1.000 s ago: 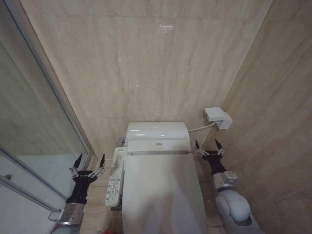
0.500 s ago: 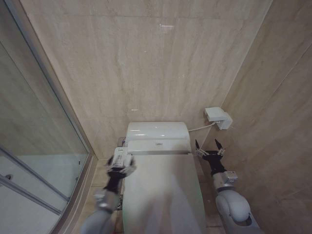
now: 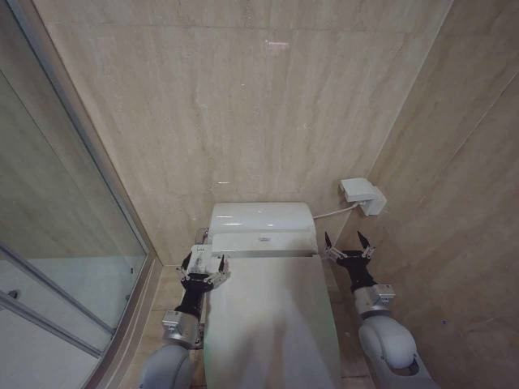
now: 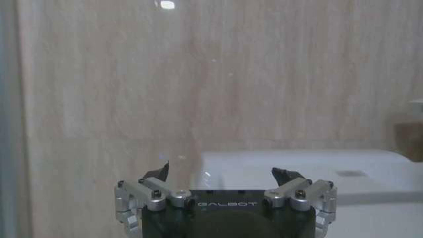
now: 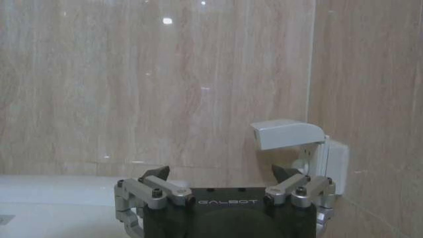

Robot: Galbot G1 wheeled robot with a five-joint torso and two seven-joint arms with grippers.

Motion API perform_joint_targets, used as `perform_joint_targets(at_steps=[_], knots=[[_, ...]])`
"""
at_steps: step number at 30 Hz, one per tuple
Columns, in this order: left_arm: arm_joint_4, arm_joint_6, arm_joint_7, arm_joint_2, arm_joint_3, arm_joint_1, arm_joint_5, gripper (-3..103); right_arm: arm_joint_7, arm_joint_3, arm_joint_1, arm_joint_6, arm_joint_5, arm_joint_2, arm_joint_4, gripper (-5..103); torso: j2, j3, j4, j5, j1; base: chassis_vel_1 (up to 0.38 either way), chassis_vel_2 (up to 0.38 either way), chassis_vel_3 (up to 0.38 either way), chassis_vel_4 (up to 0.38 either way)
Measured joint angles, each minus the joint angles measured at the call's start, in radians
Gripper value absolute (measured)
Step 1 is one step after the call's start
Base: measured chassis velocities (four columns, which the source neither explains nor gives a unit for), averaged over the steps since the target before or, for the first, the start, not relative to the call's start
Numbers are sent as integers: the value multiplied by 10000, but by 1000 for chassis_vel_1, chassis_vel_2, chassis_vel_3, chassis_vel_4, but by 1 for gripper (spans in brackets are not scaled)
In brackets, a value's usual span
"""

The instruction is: Open the toilet lid, clean the toilet bowl with a toilet brush, close the toilet lid, and flush.

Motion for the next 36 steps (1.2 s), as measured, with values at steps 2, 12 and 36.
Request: perform_joint_targets(at_steps=[2,12,36], knots=[[-83,-127,14,225,-324,5,-47,100,0,0,0,0,0,0,0,100,0,0,0,1,0,0,0,0,0],[125,-970,284,1470,-1779,7,-985,100,0,0,0,0,-1,0,0,100,0,0,1,-1,0,0,0,0,0],[2650,-2775,593,1121,-1827,-401,-1282,100,0,-1,0,0,0,0,0,100,0,0,0,0,-1,0,0,0,0]])
